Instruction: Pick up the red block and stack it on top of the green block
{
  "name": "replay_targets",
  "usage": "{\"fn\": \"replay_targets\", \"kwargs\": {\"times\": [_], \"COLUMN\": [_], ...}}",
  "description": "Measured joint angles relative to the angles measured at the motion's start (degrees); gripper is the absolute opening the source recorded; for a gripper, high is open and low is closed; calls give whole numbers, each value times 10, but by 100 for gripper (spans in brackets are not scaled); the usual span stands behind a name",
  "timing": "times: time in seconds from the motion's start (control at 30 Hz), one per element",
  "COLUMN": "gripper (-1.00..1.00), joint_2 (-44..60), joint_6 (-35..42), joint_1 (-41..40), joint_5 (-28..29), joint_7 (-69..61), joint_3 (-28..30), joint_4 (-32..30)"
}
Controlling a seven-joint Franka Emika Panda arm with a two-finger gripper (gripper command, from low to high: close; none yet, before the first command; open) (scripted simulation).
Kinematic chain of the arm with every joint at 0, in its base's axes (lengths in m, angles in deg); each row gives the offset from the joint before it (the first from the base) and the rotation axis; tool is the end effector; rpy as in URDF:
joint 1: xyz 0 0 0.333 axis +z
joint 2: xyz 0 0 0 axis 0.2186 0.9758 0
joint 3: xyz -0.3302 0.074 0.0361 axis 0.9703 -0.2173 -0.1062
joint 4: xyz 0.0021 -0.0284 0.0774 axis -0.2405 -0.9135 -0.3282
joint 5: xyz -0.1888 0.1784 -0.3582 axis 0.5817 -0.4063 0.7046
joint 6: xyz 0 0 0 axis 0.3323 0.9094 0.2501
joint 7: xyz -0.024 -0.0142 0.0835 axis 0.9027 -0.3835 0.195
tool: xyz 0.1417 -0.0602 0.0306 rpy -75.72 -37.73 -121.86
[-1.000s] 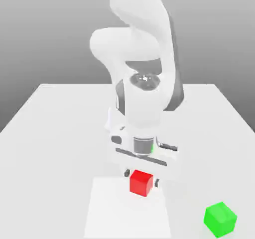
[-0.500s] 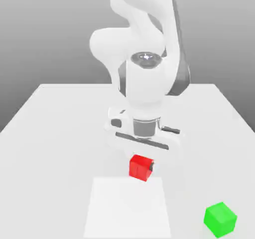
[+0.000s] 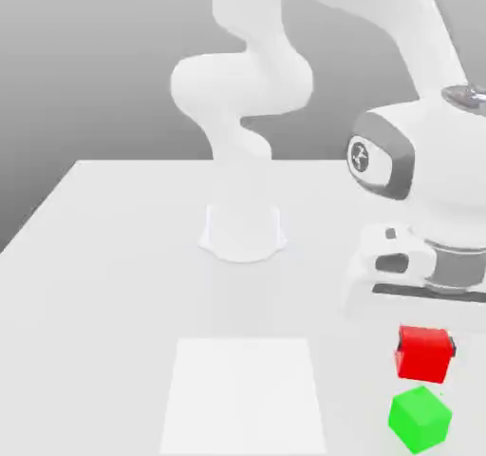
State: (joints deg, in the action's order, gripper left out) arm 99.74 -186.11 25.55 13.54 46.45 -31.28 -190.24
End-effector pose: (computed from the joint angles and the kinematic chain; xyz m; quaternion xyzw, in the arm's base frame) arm 0.4878 0.2343 0.1417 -0.8957 0.4446 -0.0004 0.0014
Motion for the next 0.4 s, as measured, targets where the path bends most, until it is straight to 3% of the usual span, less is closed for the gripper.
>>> {"fn": "replay_targets", "kwargs": {"times": [0.03,0.07,0.27,0.4], "gripper": [-100,100,100,100], "joint_2": [20,35,43,-12], "joint_6": [-17,-31,-37,14], "joint_1": [5,9,11,2], "joint_5": [9,16,20,-6], "joint_7": [7,11,14,-4], "joint_3": [6,11,13,0], "joint_4": [2,3,4,1]}}
